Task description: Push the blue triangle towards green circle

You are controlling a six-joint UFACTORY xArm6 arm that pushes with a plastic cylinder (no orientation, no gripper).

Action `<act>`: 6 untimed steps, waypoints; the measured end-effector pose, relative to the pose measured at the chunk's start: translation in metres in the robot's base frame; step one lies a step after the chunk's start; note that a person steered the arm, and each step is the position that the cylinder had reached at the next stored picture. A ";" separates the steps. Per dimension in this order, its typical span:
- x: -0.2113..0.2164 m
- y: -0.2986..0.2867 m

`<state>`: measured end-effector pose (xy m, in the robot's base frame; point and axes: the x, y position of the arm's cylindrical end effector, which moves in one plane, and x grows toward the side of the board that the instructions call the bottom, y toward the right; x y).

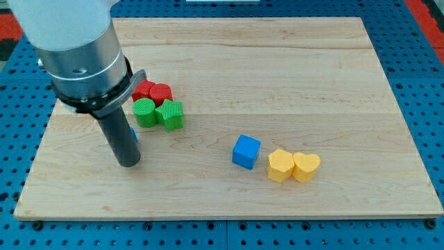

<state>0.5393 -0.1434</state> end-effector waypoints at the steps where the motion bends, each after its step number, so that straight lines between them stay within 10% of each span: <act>1: 0.005 -0.028; 3: -0.045 0.013; 6: 0.001 -0.007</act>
